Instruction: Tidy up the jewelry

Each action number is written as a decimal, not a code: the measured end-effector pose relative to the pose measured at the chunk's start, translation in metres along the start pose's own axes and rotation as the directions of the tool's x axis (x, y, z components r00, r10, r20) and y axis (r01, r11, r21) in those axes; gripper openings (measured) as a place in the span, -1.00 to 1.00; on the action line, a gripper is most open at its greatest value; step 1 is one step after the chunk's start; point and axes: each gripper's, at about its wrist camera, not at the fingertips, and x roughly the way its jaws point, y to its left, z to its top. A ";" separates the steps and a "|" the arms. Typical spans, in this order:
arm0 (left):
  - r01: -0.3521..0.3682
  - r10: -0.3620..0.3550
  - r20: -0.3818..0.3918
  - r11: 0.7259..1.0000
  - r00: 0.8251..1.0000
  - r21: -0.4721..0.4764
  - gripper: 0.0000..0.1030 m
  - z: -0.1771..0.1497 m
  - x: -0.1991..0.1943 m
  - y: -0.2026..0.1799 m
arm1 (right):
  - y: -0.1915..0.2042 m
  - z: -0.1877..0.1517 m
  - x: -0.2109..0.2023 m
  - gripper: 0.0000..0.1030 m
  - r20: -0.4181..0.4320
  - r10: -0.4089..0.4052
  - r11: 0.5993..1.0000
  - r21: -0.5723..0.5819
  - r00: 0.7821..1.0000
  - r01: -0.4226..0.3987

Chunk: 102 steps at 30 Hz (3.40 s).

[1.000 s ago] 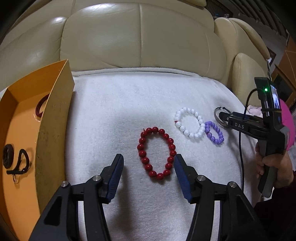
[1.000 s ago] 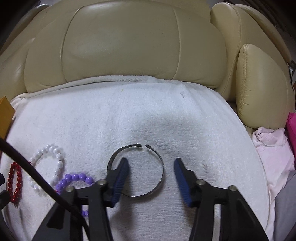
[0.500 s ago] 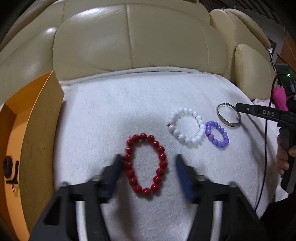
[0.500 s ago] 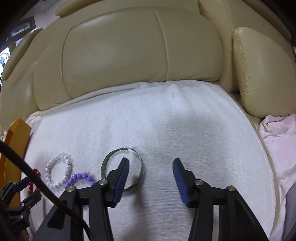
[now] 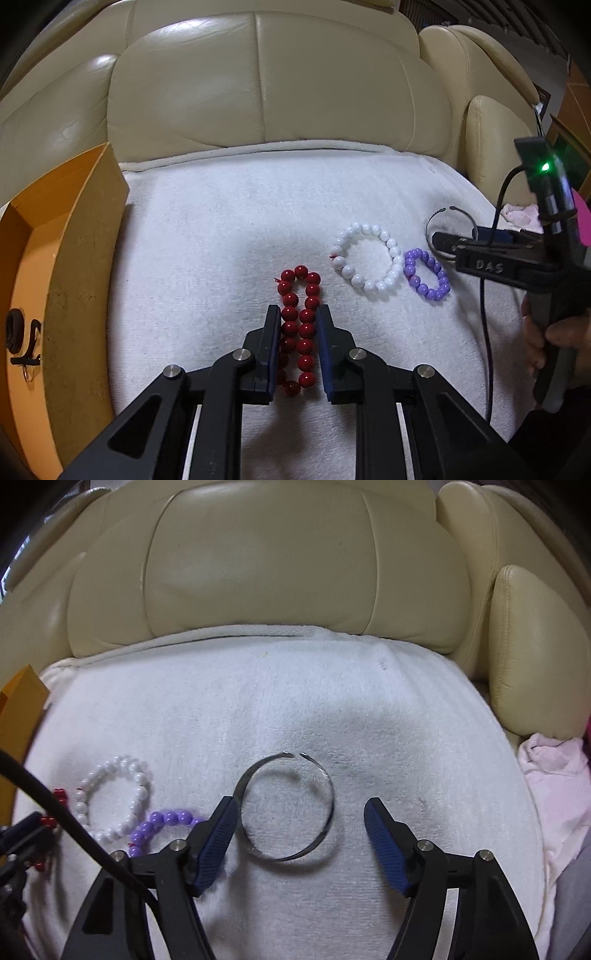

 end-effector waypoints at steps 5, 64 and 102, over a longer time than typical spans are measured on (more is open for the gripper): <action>0.002 -0.002 0.014 1.000 1.000 -0.011 -0.69 0.000 -0.006 0.001 | 0.020 0.000 0.002 0.46 0.007 -0.069 0.996 -0.049 0.998 0.070; -0.031 0.031 -0.008 0.999 0.999 -0.004 -0.81 -0.006 0.005 0.003 | -0.052 -0.001 -0.015 0.23 0.025 -0.008 0.995 0.100 1.000 0.006; -0.100 0.099 -0.016 0.994 0.995 -0.043 -0.65 -0.019 -0.004 0.011 | -0.063 -0.001 -0.035 0.24 0.086 0.024 0.987 0.159 0.996 -0.037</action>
